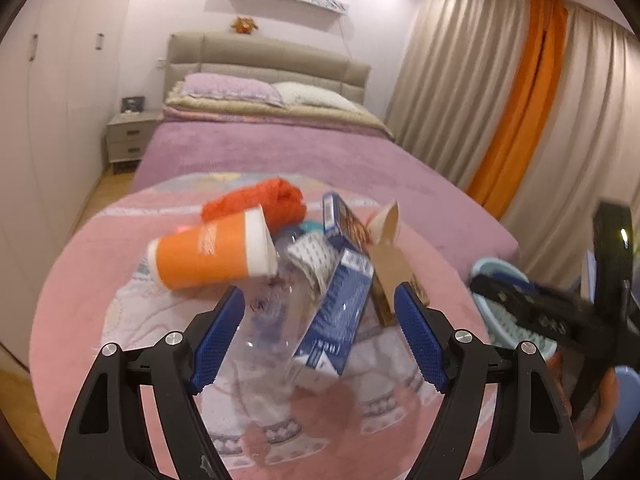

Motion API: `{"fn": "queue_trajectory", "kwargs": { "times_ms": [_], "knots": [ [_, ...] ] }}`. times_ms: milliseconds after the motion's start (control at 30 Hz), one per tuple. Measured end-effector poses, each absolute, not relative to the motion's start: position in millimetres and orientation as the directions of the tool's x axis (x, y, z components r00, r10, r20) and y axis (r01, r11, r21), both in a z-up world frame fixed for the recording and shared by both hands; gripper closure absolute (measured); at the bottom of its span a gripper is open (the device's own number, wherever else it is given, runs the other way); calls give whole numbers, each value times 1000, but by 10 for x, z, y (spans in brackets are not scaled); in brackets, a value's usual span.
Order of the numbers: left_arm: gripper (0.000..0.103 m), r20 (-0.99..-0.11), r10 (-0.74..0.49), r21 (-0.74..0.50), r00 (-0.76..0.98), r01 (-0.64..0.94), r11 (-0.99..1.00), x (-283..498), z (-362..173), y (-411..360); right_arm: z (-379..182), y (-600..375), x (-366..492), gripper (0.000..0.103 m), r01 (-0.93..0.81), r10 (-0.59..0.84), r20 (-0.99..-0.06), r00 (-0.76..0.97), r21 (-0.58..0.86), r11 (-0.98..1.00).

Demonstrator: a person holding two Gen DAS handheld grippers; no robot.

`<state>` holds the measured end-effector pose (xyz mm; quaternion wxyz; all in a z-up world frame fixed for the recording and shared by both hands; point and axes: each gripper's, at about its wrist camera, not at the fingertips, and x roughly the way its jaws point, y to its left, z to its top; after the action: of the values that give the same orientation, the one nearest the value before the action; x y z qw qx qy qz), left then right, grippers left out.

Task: Collect trash
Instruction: 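Grasp the blue milk carton with the left tool while the right tool grasps the brown paper bag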

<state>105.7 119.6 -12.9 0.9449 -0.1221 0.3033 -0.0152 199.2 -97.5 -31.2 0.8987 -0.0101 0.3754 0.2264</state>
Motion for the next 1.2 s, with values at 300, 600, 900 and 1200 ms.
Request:
{"fn": "queue_trajectory", "kwargs": {
  "times_ms": [300,600,900,1200],
  "knots": [
    [55,-647,-178,-233,741,30,972,1155,-487,1167,-589,-628,2285,51,-419,389,-739,550,159,894],
    [55,-678,-173,-207,715,40,977,1244,-604,1064,-754,-494,2395,51,-427,384,-771,508,161,890],
    [55,-719,-145,-153,680,48,987,1405,-706,844,-936,-492,2508,53,-403,375,-802,466,185,896],
    [53,-748,-73,-72,660,29,997,1602,-765,710,-899,-648,2405,74,-411,392,-782,484,192,891]
  ]
}}
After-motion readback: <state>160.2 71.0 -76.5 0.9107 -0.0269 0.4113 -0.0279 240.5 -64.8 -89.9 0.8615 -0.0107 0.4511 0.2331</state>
